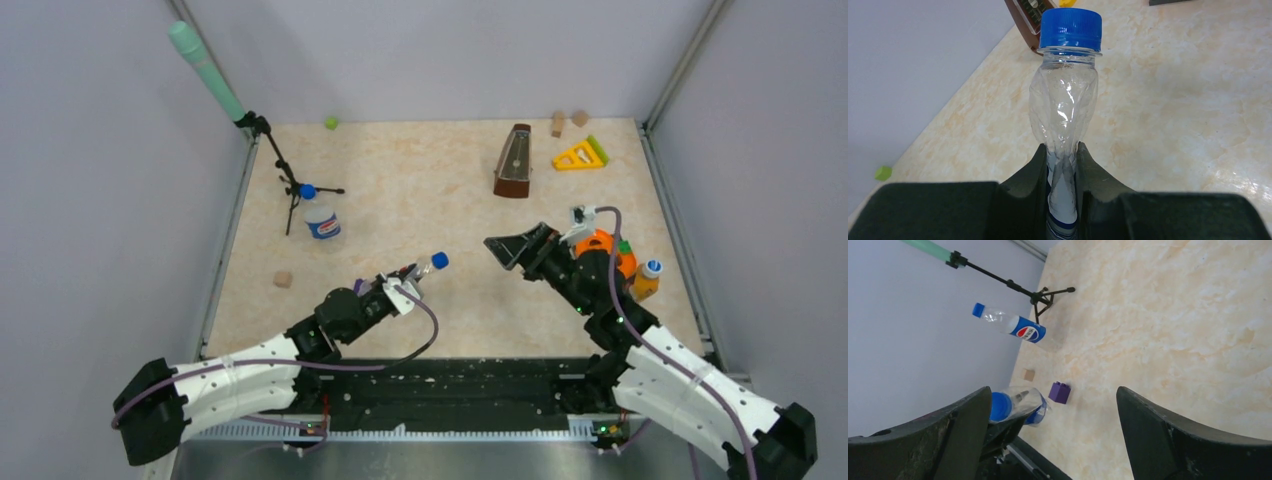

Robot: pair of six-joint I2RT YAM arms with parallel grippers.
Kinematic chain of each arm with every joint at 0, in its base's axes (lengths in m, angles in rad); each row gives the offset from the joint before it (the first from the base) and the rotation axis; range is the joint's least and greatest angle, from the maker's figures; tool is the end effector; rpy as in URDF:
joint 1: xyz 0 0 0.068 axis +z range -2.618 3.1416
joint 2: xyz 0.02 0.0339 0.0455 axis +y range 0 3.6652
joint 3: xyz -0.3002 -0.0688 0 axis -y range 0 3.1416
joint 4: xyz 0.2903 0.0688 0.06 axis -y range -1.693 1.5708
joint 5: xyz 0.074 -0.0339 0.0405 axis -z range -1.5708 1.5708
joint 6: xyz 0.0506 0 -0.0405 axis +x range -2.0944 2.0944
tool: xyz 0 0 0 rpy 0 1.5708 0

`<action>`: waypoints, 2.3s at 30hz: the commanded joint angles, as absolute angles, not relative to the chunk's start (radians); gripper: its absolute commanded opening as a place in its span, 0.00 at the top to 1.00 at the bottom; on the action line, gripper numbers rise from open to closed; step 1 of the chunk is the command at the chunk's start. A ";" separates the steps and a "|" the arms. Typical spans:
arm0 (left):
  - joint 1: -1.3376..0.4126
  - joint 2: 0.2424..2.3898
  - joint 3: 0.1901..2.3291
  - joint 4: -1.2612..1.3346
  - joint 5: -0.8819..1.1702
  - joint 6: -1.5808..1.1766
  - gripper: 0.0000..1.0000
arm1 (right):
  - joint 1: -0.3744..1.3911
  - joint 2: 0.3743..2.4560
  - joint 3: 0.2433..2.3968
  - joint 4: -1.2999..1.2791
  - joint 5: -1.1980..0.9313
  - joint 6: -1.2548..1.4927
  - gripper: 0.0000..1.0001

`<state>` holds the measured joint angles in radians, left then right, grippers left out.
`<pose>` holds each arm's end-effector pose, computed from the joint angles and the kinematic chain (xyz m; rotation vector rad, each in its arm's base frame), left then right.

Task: Unscrew the bottle caps
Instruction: Unscrew the bottle cap from the plastic bottle.

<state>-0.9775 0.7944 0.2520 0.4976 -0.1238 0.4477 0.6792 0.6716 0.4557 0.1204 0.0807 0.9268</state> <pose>0.1245 -0.1734 0.2237 0.9872 1.2895 -0.3089 0.1623 0.1258 0.2848 0.2874 1.7756 1.1249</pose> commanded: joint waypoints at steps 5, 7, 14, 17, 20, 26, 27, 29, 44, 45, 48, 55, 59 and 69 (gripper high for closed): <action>-0.983 0.829 0.277 0.546 -0.094 0.430 1.00 | 0.672 0.907 0.729 -0.107 -0.040 0.806 0.18; -0.983 0.846 0.281 0.564 -0.084 0.425 1.00 | 0.672 0.923 0.717 -0.064 -0.091 0.815 0.24; -0.983 0.873 0.297 0.575 -0.064 0.428 1.00 | 0.672 0.932 0.644 0.181 -0.288 0.878 0.39; -0.983 0.874 0.300 0.575 -0.053 0.431 1.00 | 0.673 0.972 0.664 0.188 -0.365 0.873 0.46; -0.983 0.881 0.304 0.578 -0.043 0.430 1.00 | 0.673 1.021 0.669 0.213 -0.429 0.880 0.48; -0.983 0.887 0.301 0.579 -0.037 0.423 1.00 | 0.673 1.075 0.701 0.181 -0.491 0.853 0.54; -0.982 0.885 0.299 0.579 -0.036 0.424 1.00 | 0.674 1.076 0.700 0.187 -0.500 0.849 0.54; -0.983 0.885 0.298 0.575 -0.035 0.428 1.00 | 0.673 1.073 0.700 0.195 -0.517 0.842 0.55; -0.983 0.883 0.301 0.545 0.036 0.428 1.00 | 0.674 1.105 0.687 0.240 -0.534 0.841 0.73; -0.983 0.885 0.303 0.537 0.040 0.428 1.00 | 0.675 1.105 0.687 0.242 -0.534 0.841 0.72; -0.983 0.889 0.306 0.532 0.036 0.428 1.00 | 0.674 1.107 0.688 0.238 -0.533 0.835 0.65; -0.982 0.882 0.303 0.528 0.031 0.428 1.00 | 0.674 1.121 0.695 0.213 -0.530 0.818 0.63; -0.983 0.879 0.299 0.530 0.028 0.427 1.00 | 0.675 1.122 0.696 0.206 -0.529 0.810 0.61; -0.983 0.874 0.298 0.526 0.018 0.425 1.00 | 0.674 1.115 0.703 0.176 -0.545 0.765 0.68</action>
